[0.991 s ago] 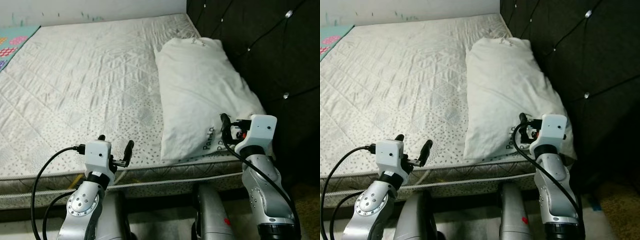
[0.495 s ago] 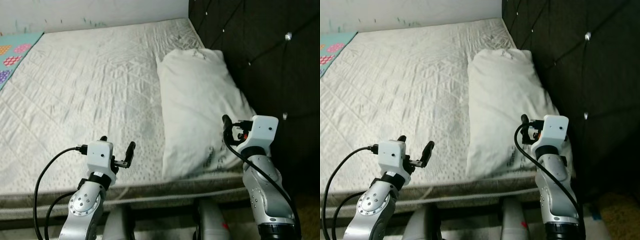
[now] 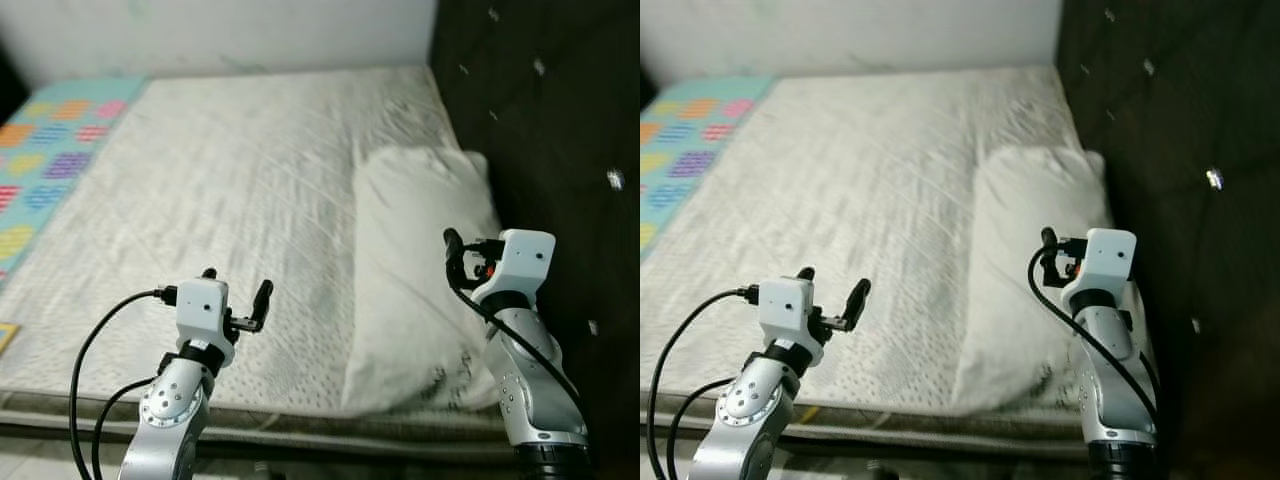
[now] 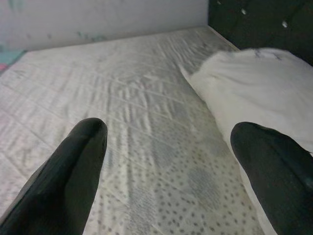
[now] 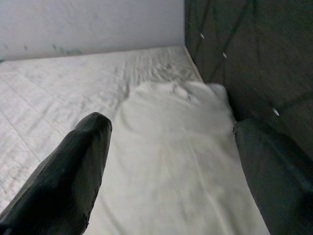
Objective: Clean up the room
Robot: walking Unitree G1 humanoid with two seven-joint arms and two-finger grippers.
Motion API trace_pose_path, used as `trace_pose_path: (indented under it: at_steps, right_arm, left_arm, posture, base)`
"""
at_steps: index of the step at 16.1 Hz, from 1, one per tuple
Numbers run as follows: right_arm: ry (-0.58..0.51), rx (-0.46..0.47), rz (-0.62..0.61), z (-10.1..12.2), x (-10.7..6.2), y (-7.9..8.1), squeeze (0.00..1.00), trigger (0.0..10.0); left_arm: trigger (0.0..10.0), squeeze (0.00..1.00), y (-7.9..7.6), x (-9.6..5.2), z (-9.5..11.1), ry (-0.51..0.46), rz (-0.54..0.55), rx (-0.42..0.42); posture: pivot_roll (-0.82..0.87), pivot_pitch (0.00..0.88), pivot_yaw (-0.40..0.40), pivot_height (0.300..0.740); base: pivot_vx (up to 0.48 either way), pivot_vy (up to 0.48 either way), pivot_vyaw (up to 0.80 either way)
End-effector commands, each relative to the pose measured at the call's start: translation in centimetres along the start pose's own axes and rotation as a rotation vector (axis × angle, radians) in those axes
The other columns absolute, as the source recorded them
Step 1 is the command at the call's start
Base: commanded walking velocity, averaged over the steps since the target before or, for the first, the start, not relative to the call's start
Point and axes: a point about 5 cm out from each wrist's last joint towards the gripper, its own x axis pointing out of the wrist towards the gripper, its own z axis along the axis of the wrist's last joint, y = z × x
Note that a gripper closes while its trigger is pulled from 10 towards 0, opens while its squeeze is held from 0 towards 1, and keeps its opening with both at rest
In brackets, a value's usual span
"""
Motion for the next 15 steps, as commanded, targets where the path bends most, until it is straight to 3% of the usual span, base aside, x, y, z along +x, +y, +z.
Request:
trace_pose_path:
  at_steps: [1, 8, 10, 15]
  right_arm:
    - [0.007, 0.010, 0.002, -0.2, 0.0, 0.1, 0.00, 10.0]
    - [0.017, -0.011, -0.006, -0.8, -0.4, -0.5, 0.00, 10.0]
    - [0.026, -0.027, -0.007, -1.2, -0.8, -0.7, 0.00, 10.0]
    - [0.050, -0.033, -0.001, -2.7, -1.6, -0.2, 0.00, 10.0]
  left_arm:
    - [10.0, 0.00, 0.0, -0.1, -0.3, 0.012, -0.008, 0.000]
    - [10.0, 0.00, -0.1, -0.2, -0.9, 0.022, -0.004, 0.003]
    - [10.0, 0.00, 0.8, -0.1, -1.2, 0.036, 0.091, 0.051]
    - [10.0, 0.00, 0.1, 0.1, -2.0, 0.060, 0.079, -0.029]
  posture:
    - [-0.11, 0.047, 0.073, 0.740]
    - [-0.12, 0.021, 0.081, 0.740]
    - [-0.12, 0.013, 0.080, 0.740]
    - [-0.12, 0.000, 0.072, 0.740]
  base:
    - [0.000, 0.000, 0.00]
    - [0.000, 0.000, 0.00]
    - [0.000, 0.000, 0.00]
    - [0.000, 0.000, -0.08]
